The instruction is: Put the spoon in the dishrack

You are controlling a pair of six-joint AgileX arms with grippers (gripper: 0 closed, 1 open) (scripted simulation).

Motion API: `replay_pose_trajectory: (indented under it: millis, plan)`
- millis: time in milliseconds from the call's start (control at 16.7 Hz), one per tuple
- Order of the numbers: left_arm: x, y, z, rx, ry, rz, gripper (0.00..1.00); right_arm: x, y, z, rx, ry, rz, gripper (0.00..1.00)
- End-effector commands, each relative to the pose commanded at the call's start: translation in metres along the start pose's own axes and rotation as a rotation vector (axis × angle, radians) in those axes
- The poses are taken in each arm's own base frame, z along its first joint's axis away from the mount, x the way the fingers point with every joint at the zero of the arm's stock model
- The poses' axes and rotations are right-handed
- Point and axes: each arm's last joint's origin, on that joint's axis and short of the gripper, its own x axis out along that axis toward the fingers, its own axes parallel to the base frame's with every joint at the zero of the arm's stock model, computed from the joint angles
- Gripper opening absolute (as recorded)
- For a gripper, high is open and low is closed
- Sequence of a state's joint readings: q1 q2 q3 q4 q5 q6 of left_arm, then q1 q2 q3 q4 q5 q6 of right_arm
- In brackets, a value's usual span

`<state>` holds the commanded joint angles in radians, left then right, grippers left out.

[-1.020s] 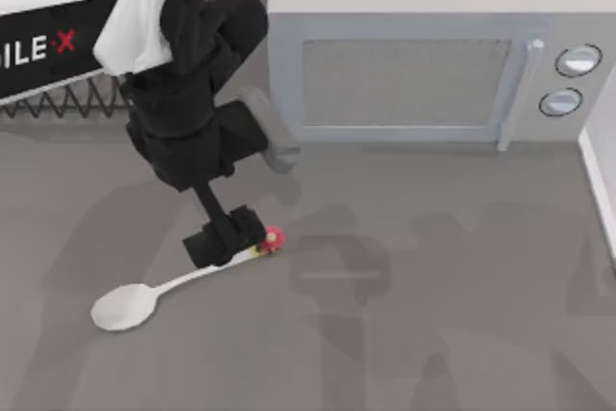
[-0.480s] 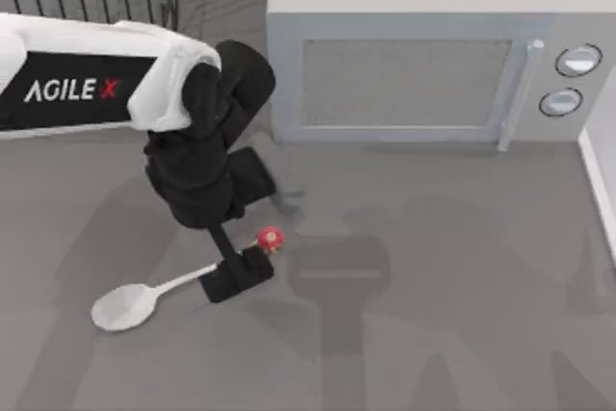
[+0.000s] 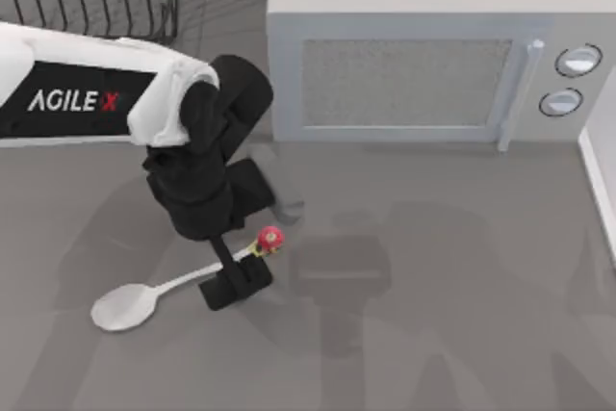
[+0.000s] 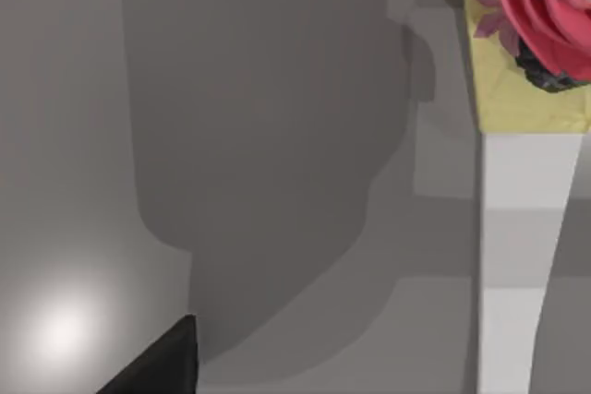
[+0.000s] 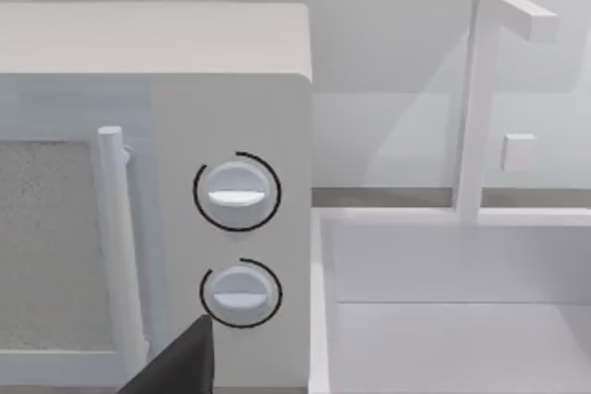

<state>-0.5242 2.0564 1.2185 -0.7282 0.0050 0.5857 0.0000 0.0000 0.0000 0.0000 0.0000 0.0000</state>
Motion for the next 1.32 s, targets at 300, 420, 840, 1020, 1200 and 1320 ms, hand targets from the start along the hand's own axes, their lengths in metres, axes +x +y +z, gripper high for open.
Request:
replay_pose_trajectory:
  millis: [300,420,840,1020,1200,1320]
  plan:
    - [0.000,0.000,0.000,0.000,0.000,0.000,0.62,0.000,0.000,0.000,0.000,0.000,0.000,1.00]
    - [0.000,0.000,0.000,0.000,0.000,0.000,0.47,0.000,0.000,0.000,0.000,0.000,0.000,1.00]
    - [0.000,0.000,0.000,0.000,0.000,0.000,0.00,0.000,0.000,0.000,0.000,0.000,0.000,1.00]
    - [0.000,0.000,0.000,0.000,0.000,0.000,0.00,0.000,0.000,0.000,0.000,0.000,0.000,1.00]
    - [0.000,0.000,0.000,0.000,0.000,0.000,0.00,0.000,0.000,0.000,0.000,0.000,0.000,1.00]
    - [-0.022,-0.001,-0.001,-0.005,-0.031,0.000,0.00,0.000,0.000,0.000,0.000,0.000,0.000,1.00]
